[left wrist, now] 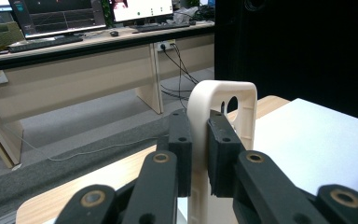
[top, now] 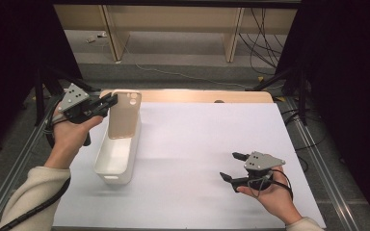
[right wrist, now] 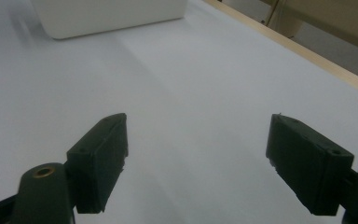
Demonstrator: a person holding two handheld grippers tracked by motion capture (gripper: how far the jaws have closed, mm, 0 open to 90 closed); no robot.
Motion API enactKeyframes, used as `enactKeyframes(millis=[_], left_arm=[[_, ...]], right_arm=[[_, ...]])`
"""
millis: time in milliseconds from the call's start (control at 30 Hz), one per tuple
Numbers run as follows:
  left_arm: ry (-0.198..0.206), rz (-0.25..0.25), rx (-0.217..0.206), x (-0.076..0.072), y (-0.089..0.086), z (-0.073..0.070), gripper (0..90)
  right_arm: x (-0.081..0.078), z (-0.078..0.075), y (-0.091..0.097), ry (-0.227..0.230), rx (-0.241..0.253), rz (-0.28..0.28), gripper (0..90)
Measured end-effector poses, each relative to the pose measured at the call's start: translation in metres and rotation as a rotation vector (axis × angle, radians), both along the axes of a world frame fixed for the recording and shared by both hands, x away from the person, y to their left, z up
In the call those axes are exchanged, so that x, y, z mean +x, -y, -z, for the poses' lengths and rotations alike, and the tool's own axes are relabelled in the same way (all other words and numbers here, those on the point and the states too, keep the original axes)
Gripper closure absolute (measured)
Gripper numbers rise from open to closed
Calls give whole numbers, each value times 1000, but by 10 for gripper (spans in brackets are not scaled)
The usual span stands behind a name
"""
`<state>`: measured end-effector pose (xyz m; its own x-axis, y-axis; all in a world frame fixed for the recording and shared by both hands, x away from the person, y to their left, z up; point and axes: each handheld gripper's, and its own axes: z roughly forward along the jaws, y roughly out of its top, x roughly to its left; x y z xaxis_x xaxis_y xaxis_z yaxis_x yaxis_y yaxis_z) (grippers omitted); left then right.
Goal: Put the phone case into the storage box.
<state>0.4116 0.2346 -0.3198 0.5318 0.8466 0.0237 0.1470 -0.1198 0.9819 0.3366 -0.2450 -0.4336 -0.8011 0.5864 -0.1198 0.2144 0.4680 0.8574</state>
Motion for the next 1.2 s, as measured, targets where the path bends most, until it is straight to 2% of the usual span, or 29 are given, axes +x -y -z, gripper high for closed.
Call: enactKeyframes(millis=[33, 133, 267, 367, 400, 933, 1200], left_arm=[[-12, -1, -8, 0, 0, 0, 813], [-13, -6, -8, 2, -1, 1, 813], [3, -7, 7, 5, -1, 0, 814], [-1, -2, 0, 6, 0, 0, 813], [49, -5, 43, 9, -3, -1, 813], [53, -10, 54, 17, -6, 1, 813], [56, -12, 47, 18, -7, 0, 813]], right_arm=[[0, 0, 0, 0, 0, 0, 220], [0, 0, 0, 0, 1, 0, 220], [0, 0, 0, -1, 2, 0, 220], [0, 0, 0, -3, 2, 1, 220], [0, 0, 0, -3, 3, 1, 220], [0, 0, -1, -3, 3, -1, 220], [0, 0, 0, 0, 5, 1, 220]])
